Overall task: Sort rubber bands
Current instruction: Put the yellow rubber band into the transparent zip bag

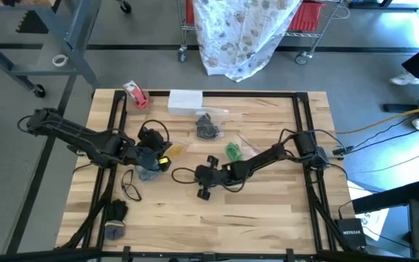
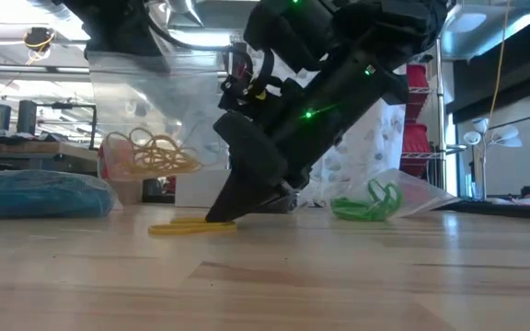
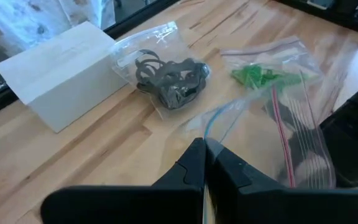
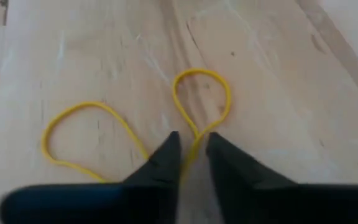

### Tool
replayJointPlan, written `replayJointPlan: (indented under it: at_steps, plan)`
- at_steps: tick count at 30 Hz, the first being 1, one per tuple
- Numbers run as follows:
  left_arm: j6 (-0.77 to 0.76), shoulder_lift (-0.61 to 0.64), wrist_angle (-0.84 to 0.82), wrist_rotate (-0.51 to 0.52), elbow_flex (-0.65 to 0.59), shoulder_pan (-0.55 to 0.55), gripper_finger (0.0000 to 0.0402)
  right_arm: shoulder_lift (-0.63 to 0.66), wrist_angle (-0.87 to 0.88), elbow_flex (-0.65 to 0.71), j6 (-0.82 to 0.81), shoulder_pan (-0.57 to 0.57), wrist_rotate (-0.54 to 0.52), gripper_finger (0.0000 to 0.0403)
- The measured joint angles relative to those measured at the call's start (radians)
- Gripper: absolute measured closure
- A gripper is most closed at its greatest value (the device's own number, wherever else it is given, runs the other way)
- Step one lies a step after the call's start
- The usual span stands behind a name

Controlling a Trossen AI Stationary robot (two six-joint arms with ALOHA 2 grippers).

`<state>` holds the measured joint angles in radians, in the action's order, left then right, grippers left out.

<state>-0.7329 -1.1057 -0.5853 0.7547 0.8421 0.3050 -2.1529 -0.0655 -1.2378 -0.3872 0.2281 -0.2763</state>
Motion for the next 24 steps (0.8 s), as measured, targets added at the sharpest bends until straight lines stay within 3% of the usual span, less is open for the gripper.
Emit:
replayJointPlan:
  at_steps: [3,7,15,20,24]
  plan:
    - [-0.001,0.0,0.0,0.0,0.0,0.0,0.0401,0.0,0.006,0.0,0.036,0.001,-0.001,0.0392]
    - [-0.001,0.0,0.0,0.0,0.0,0.001,0.0401,0.04,0.059,0.006,0.098,0.025,-0.03,0.0395]
    - [-0.003,-0.019,0.012,-0.032,0.0,0.011,0.0401,0.274,0.212,0.007,0.209,0.128,-0.229,0.0401]
    - [0.0,-0.072,0.09,-0.066,0.0,0.032,0.0401,0.421,0.126,0.005,0.335,0.18,-0.35,0.0402]
    - [0.032,-0.126,0.186,-0.102,0.0,0.046,0.0401,0.469,-0.012,0.005,0.437,0.187,-0.371,0.0402]
